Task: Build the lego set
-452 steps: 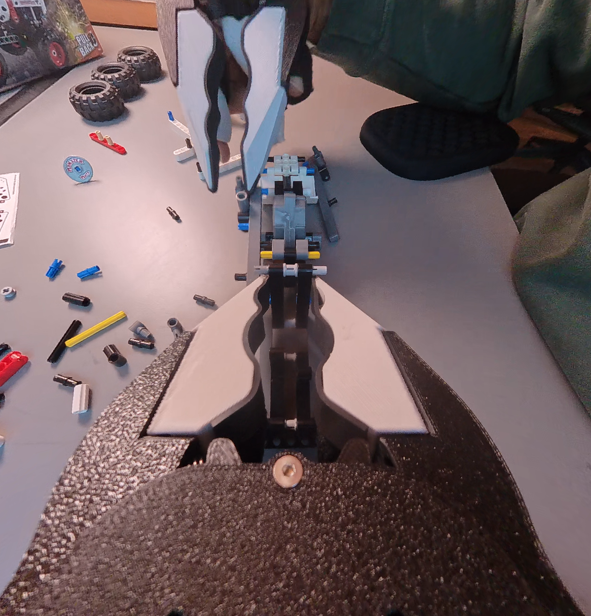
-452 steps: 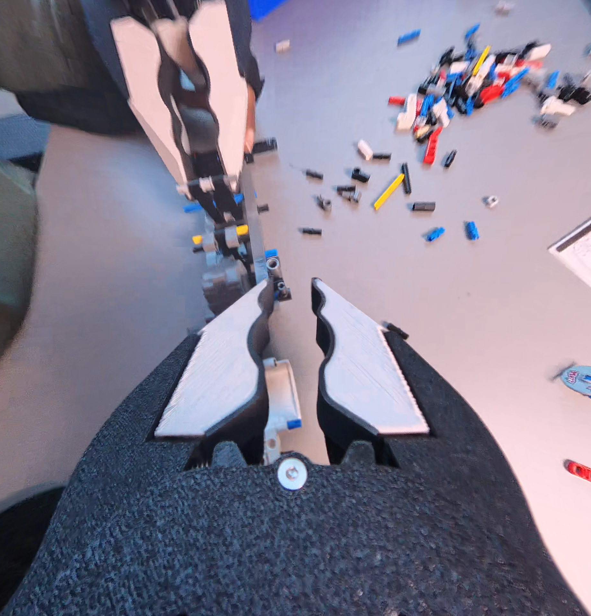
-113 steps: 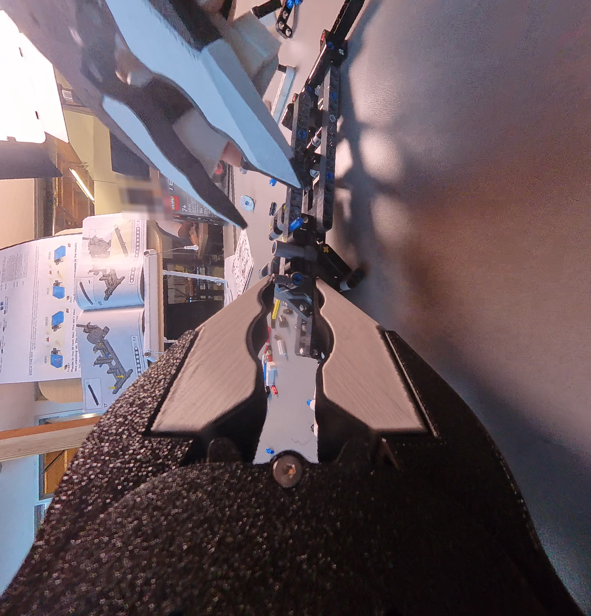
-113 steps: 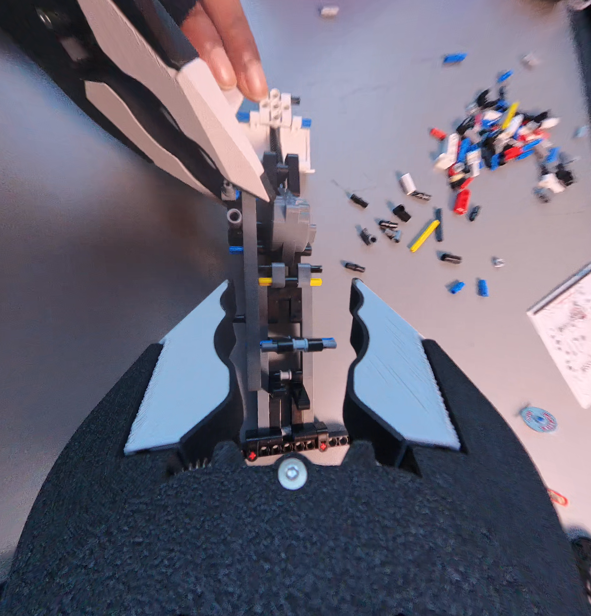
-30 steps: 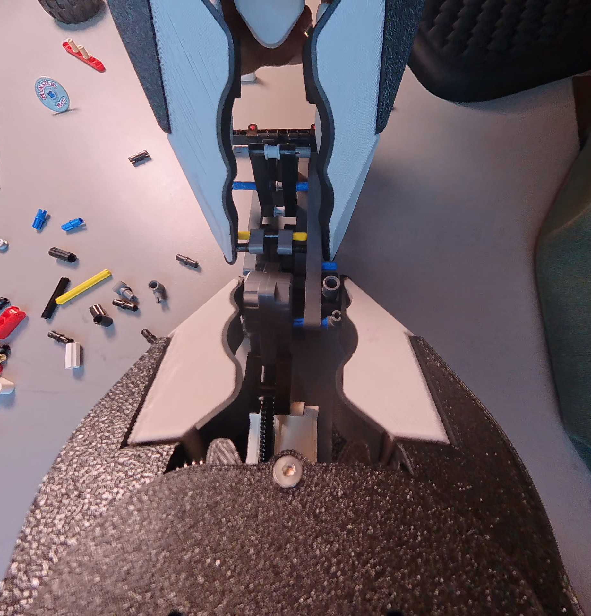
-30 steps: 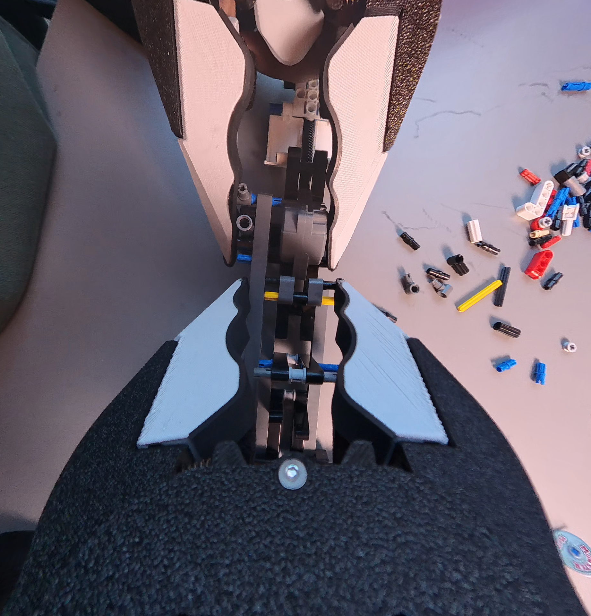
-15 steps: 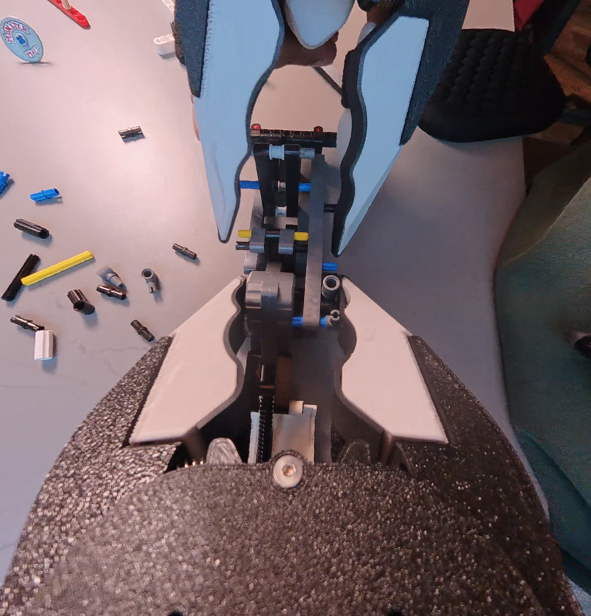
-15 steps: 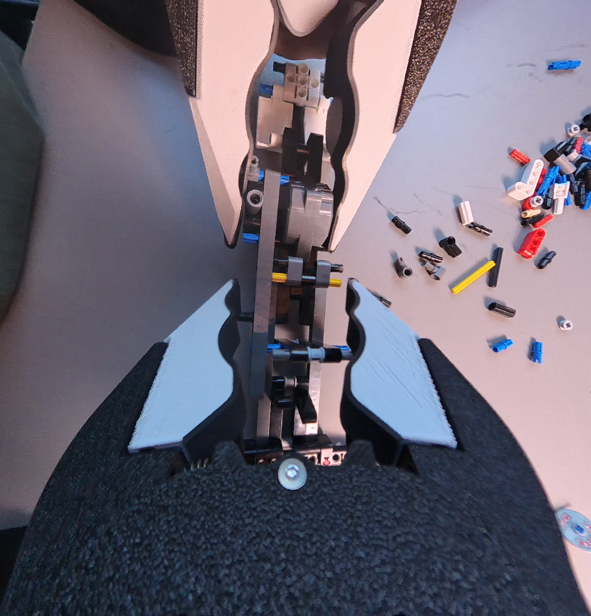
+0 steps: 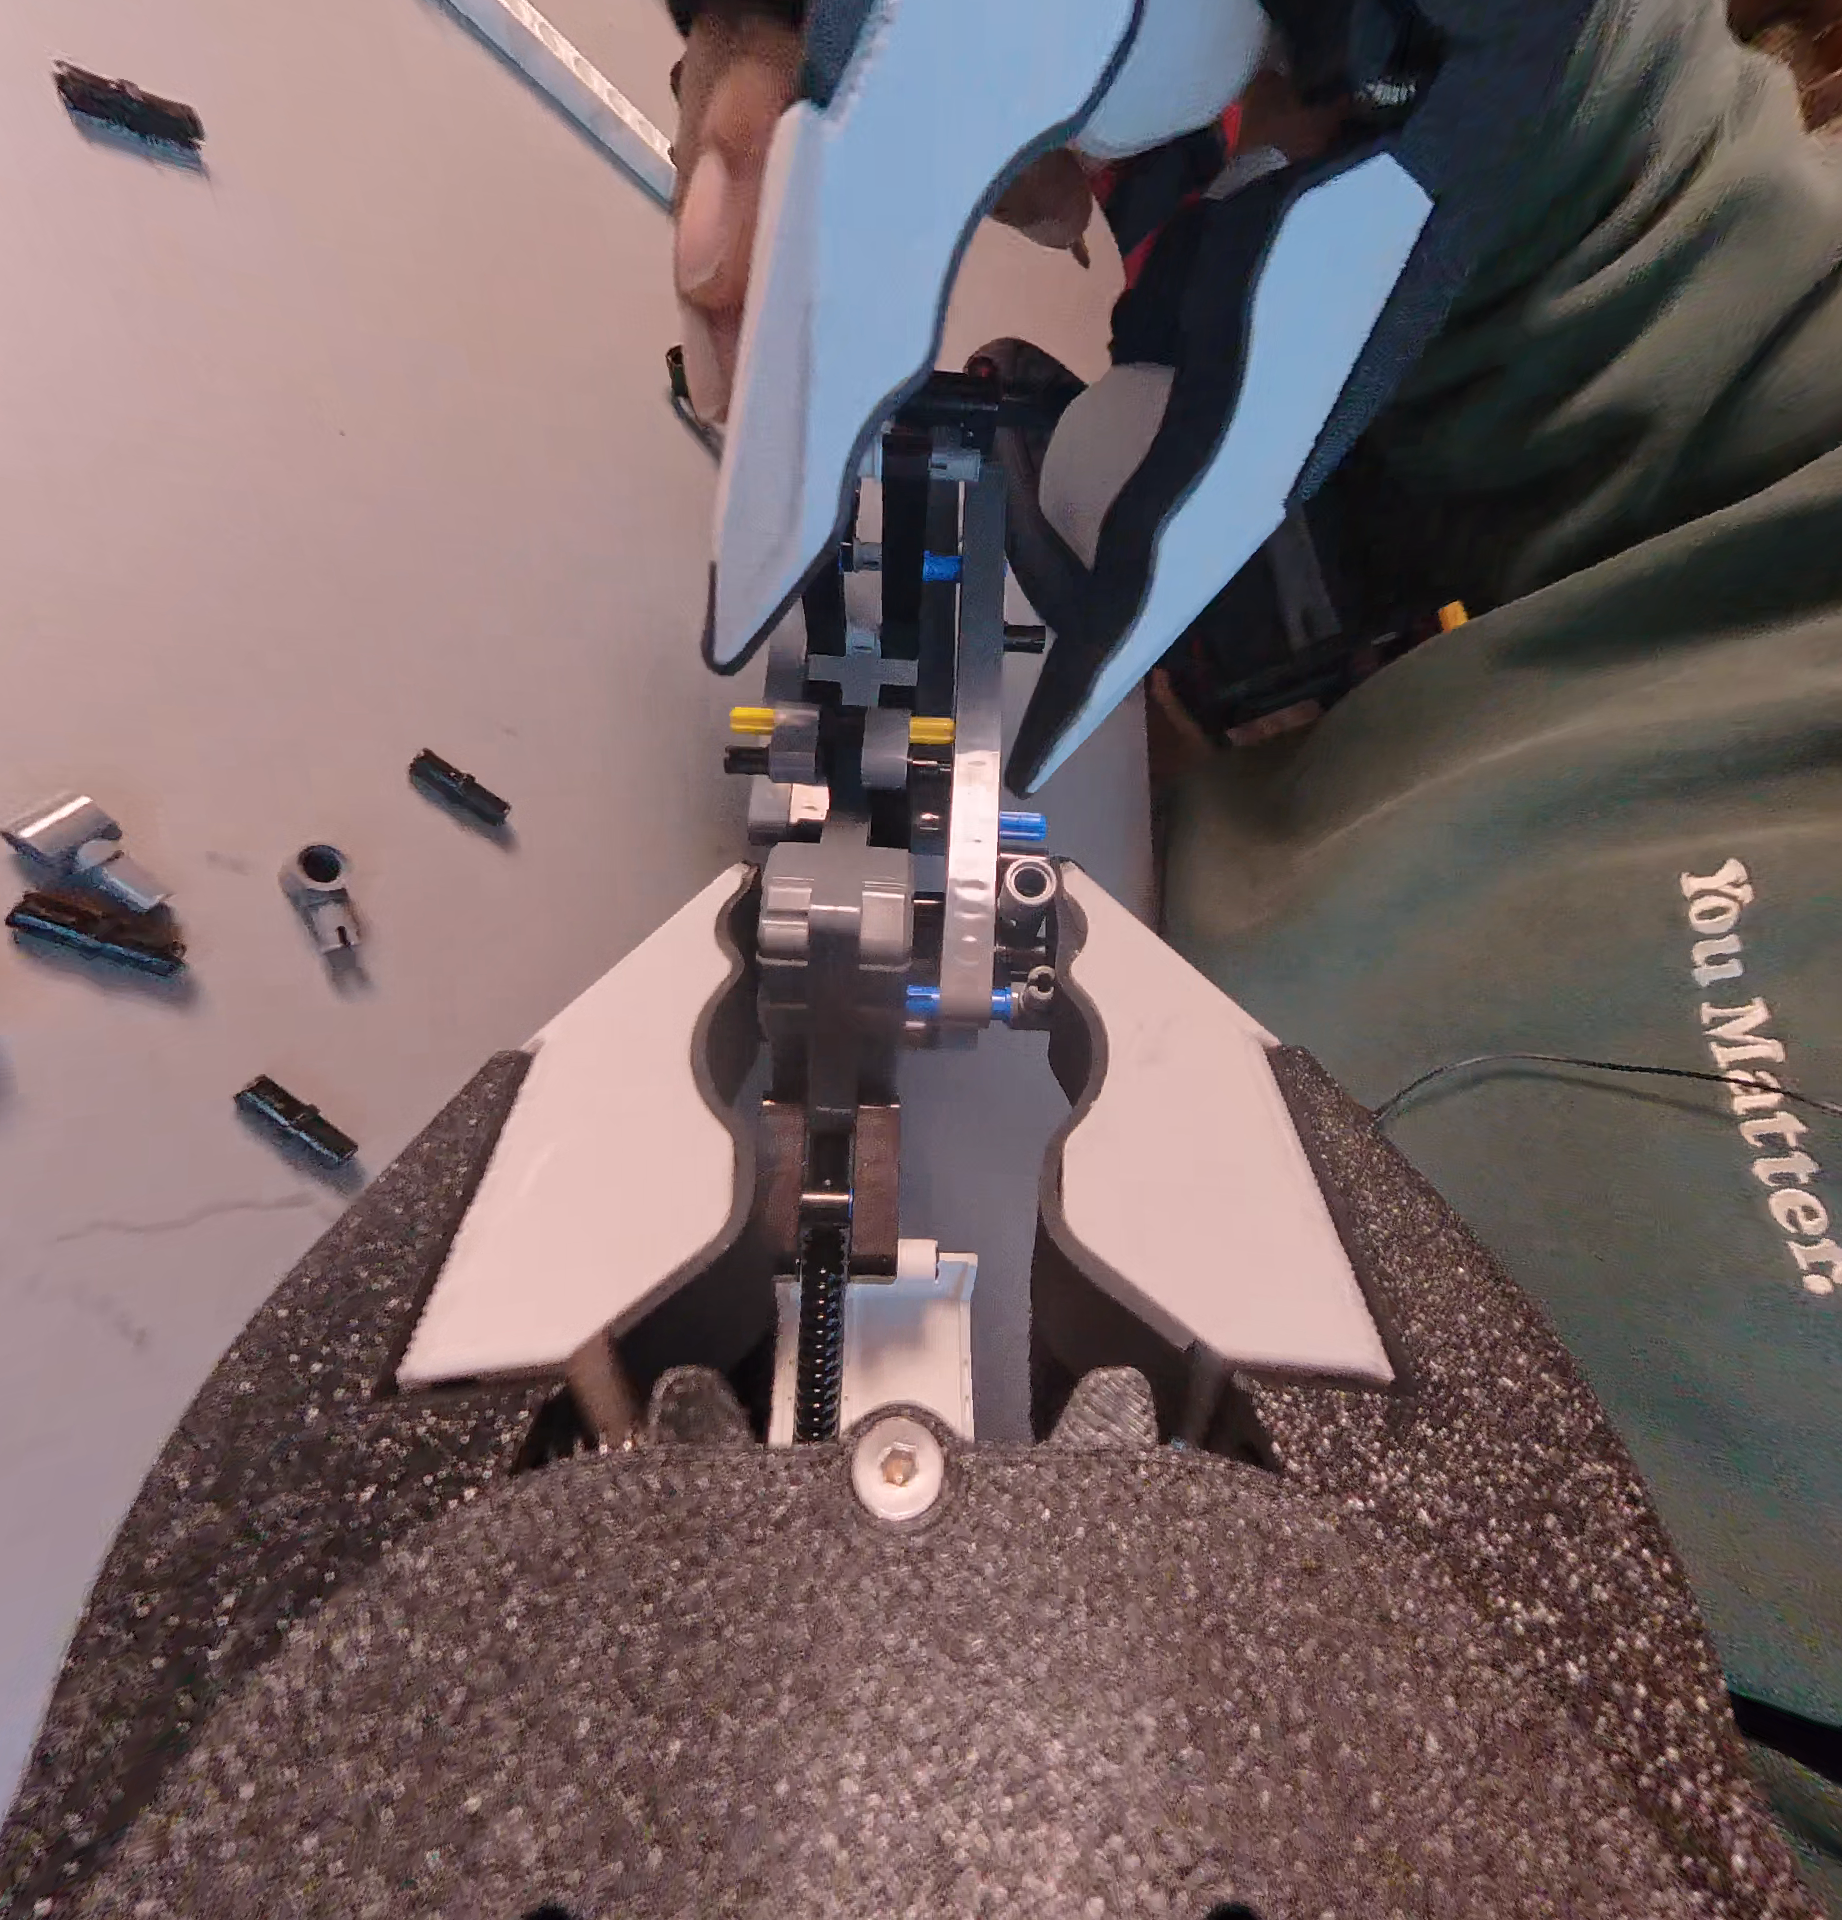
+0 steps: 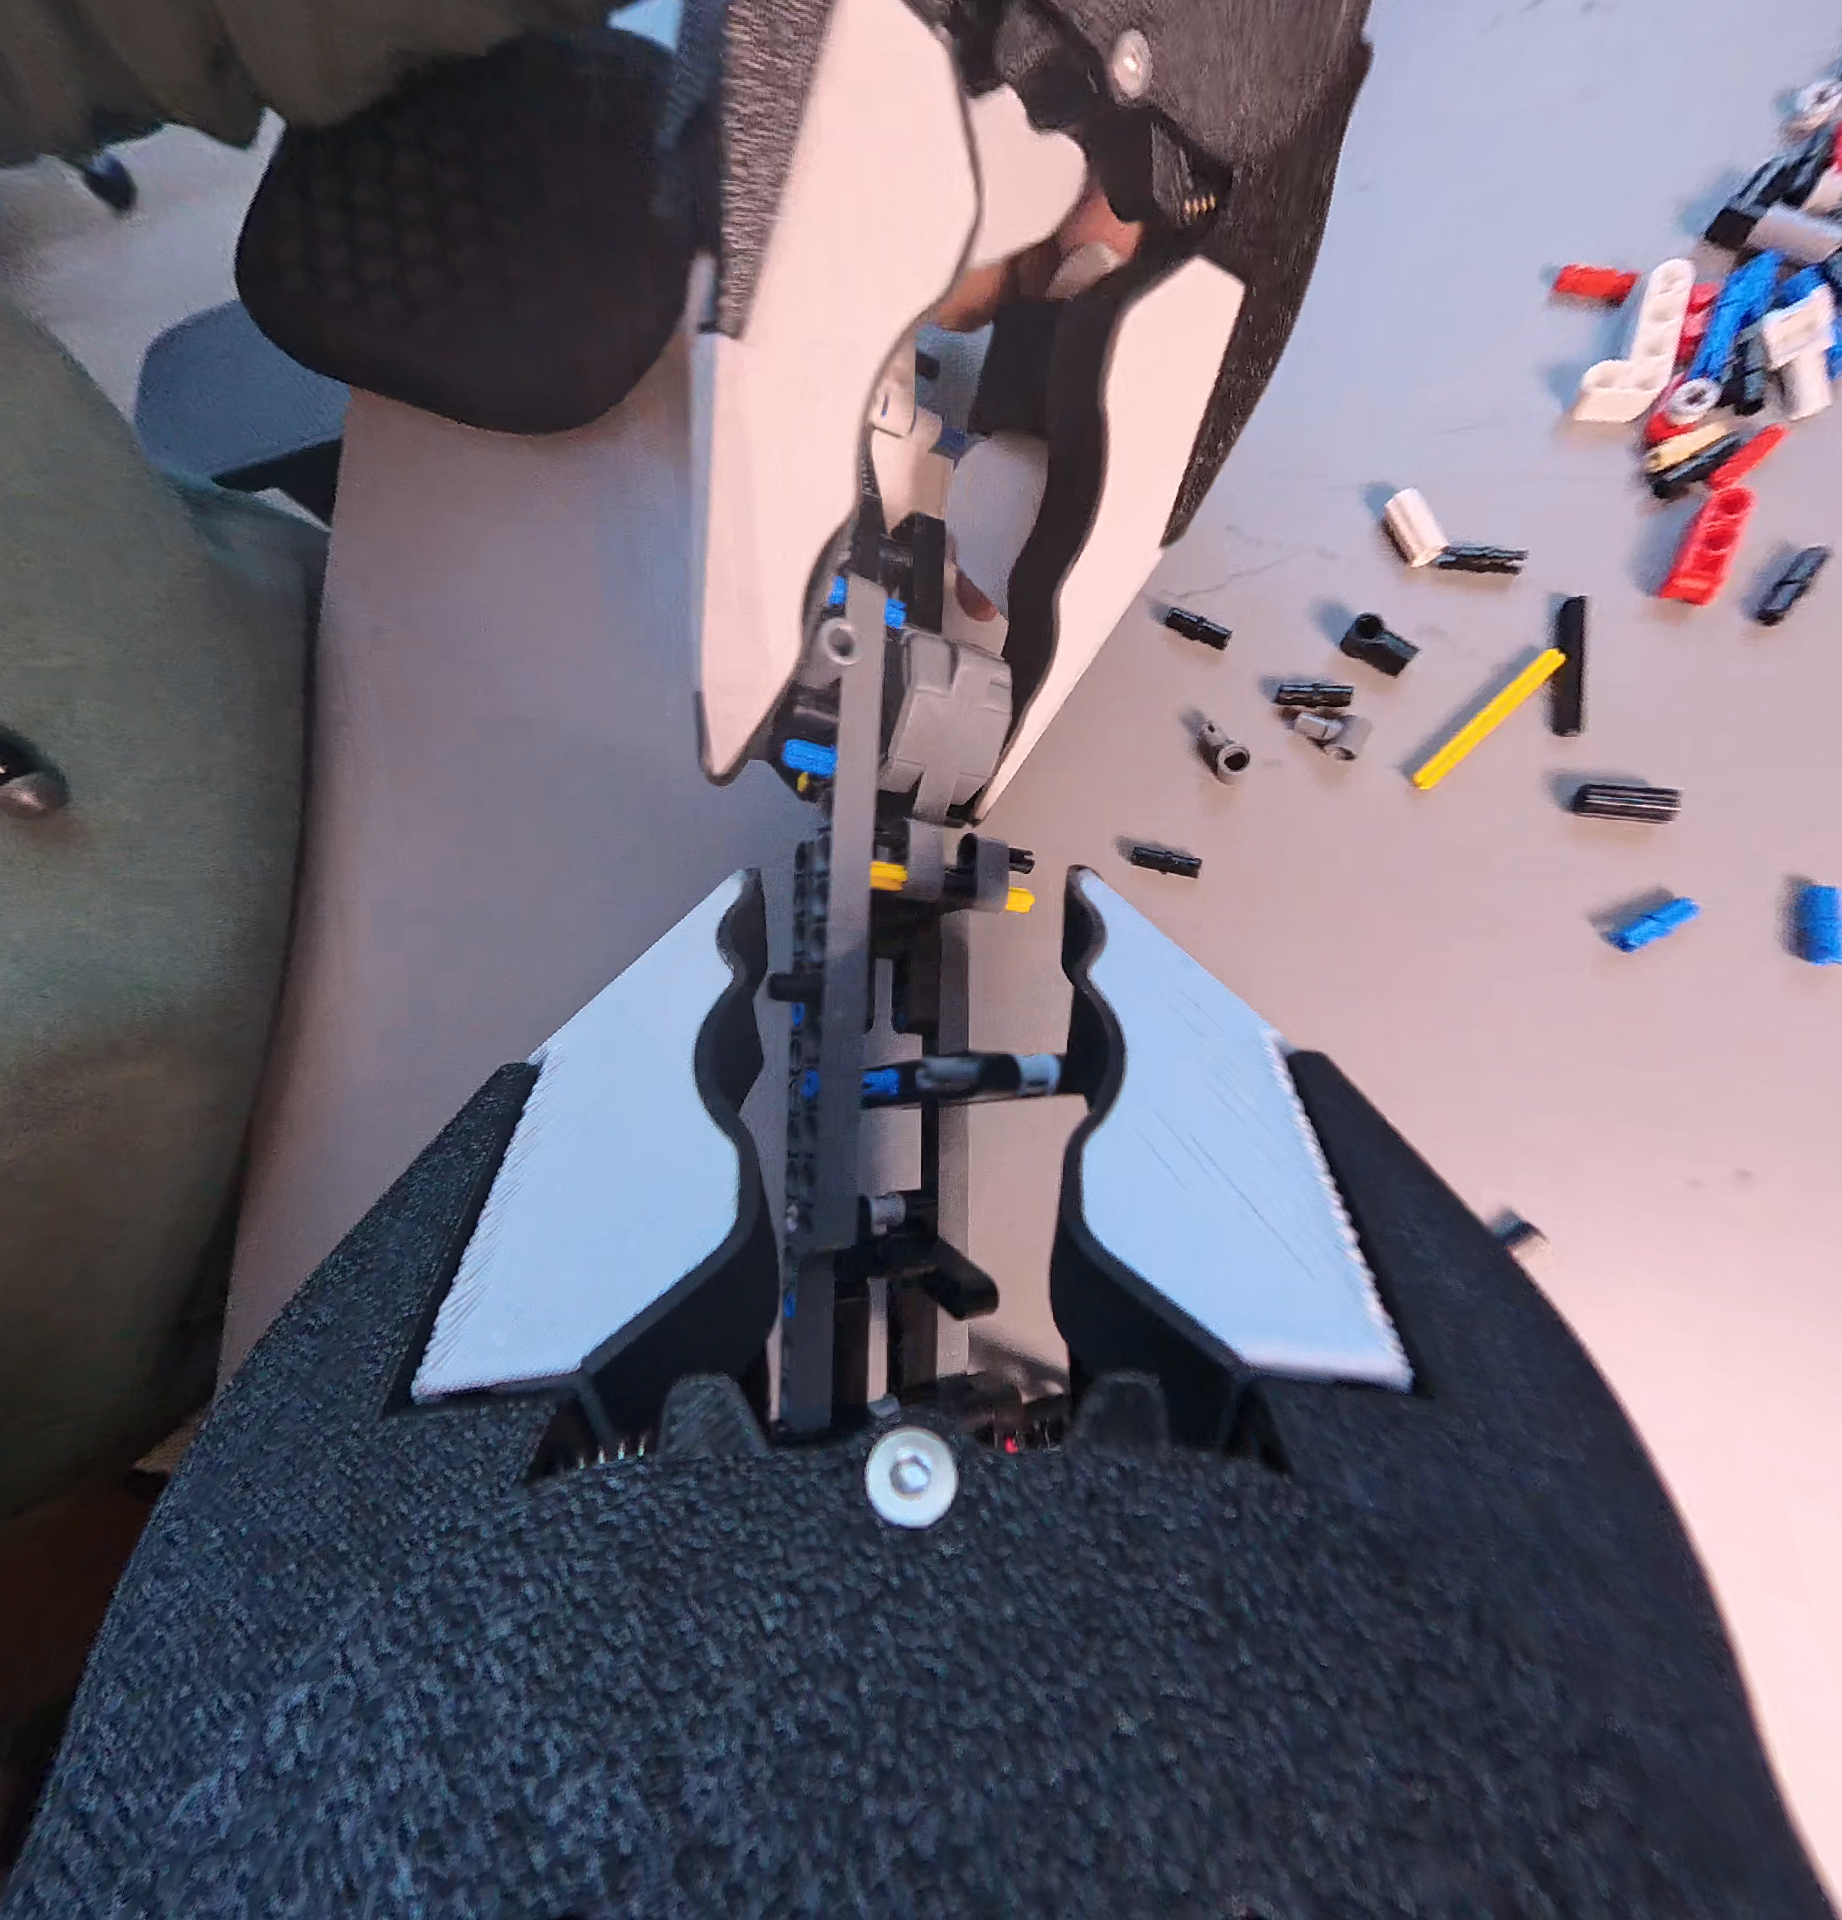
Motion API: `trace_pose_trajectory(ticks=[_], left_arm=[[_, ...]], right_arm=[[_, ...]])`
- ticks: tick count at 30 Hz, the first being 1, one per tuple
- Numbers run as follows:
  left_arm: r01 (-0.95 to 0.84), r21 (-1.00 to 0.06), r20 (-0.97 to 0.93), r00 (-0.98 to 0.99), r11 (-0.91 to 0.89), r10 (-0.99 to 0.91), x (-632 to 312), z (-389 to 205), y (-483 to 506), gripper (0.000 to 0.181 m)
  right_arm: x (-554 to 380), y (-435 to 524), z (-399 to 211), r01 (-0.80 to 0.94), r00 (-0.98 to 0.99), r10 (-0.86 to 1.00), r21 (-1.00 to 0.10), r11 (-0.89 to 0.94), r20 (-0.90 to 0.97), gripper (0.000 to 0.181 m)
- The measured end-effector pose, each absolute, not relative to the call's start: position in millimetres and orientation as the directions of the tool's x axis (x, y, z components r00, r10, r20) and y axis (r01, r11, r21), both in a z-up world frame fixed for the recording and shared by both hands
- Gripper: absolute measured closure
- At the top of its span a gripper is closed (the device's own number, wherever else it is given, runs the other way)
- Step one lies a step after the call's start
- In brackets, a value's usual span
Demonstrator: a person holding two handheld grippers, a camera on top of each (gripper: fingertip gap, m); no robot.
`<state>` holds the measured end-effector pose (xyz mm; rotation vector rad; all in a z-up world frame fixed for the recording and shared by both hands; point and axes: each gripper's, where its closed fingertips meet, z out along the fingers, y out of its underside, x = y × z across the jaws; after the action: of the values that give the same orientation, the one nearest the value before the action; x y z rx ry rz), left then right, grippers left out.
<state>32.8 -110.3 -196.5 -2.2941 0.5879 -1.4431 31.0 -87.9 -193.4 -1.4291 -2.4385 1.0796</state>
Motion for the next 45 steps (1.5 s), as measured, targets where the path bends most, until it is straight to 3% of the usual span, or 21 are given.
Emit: trace_pose_trajectory(ticks=[7, 16, 24, 27, 31, 35, 40, 45], left_arm=[[-0.119, -0.478, 0.802, 0.344, -0.87, -0.488, 33, -196, -108, 0.127], [-0.128, -0.471, 0.799, 0.357, -0.873, -0.483, 36, -197, -108, 0.127], [-0.107, -0.487, 0.784, 0.385, -0.867, -0.488, 35, -197, -108, 0.126], [-0.107, -0.499, 0.769, 0.401, -0.86, -0.497, 35, -197, -109, 0.126], [-0.131, -0.538, 0.726, 0.431, -0.833, -0.537, 36, -198, -112, 0.124], [-0.195, -0.609, 0.627, 0.476, -0.769, -0.617, 38, -199, -119, 0.119], [-0.346, -0.657, 0.439, 0.547, -0.67, -0.713, 37, -211, -133, 0.095], [-0.452, -0.639, 0.187, 0.694, -0.622, -0.695, 32, -240, -132, 0.108]], right_arm=[[49, -86, -184, 0.677, -0.539, 0.832, -0.655, 0.337, -0.13, 0.118], [49, -78, -176, 0.65, -0.522, 0.853, -0.65, 0.393, -0.006, 0.141], [60, -75, -173, 0.511, -0.541, 0.732, -0.53, 0.677, 0.414, 0.163], [67, -71, -176, 0.497, -0.494, 0.706, -0.502, 0.708, 0.508, 0.169], [66, -70, -175, 0.471, -0.413, 0.717, -0.542, 0.695, 0.561, 0.174], [68, -67, -177, 0.454, -0.36, 0.705, -0.546, 0.704, 0.611, 0.173], [71, -59, -193, 0.476, -0.318, 0.673, -0.501, 0.723, 0.668, 0.173], [75, -63, -207, 0.5, -0.265, 0.718, -0.546, 0.673, 0.643, 0.181]])
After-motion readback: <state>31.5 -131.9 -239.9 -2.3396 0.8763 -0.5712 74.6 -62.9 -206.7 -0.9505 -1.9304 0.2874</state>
